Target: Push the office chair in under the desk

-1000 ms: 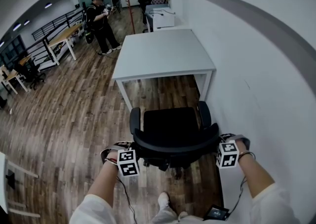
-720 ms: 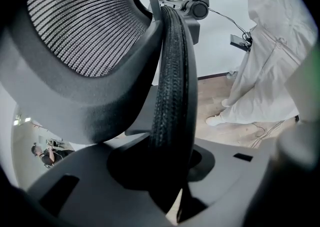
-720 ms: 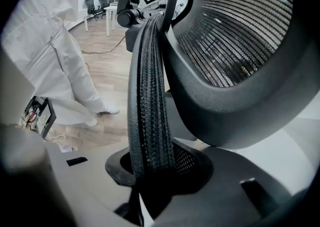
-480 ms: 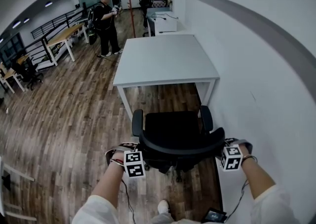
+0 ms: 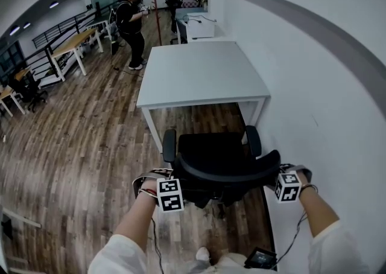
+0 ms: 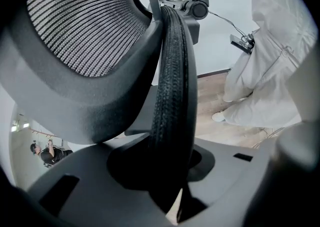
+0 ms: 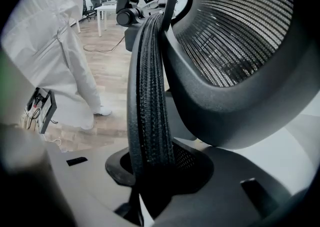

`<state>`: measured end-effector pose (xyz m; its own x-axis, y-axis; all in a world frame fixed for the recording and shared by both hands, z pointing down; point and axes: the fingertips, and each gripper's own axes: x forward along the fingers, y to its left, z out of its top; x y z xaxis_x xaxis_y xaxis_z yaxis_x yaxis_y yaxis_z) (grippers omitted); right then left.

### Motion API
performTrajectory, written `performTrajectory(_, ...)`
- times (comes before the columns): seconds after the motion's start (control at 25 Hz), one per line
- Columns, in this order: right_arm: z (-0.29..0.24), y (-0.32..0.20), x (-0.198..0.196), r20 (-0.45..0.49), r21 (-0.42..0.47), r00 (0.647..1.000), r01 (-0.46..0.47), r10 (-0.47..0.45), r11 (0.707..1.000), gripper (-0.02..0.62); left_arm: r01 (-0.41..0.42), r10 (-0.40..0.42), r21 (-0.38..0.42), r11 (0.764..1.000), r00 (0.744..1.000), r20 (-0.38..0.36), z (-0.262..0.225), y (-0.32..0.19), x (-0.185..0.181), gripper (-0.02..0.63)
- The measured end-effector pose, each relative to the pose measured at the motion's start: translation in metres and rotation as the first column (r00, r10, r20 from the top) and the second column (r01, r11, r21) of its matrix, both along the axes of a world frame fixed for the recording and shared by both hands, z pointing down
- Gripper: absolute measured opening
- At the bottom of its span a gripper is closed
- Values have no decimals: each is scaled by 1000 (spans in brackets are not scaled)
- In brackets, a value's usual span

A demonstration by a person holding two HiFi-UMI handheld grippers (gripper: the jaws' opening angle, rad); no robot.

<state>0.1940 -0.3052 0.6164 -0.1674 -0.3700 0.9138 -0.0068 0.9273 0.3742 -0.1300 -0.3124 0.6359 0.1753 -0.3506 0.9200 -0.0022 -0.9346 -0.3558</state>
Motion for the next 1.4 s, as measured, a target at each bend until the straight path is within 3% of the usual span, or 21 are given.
performTrajectory(1.4, 0, -153, -22, 15, 2, 1000, 19, -19, 1000, 129, 17, -17, -19, 1000, 1000, 13, 0, -145, -21, 115)
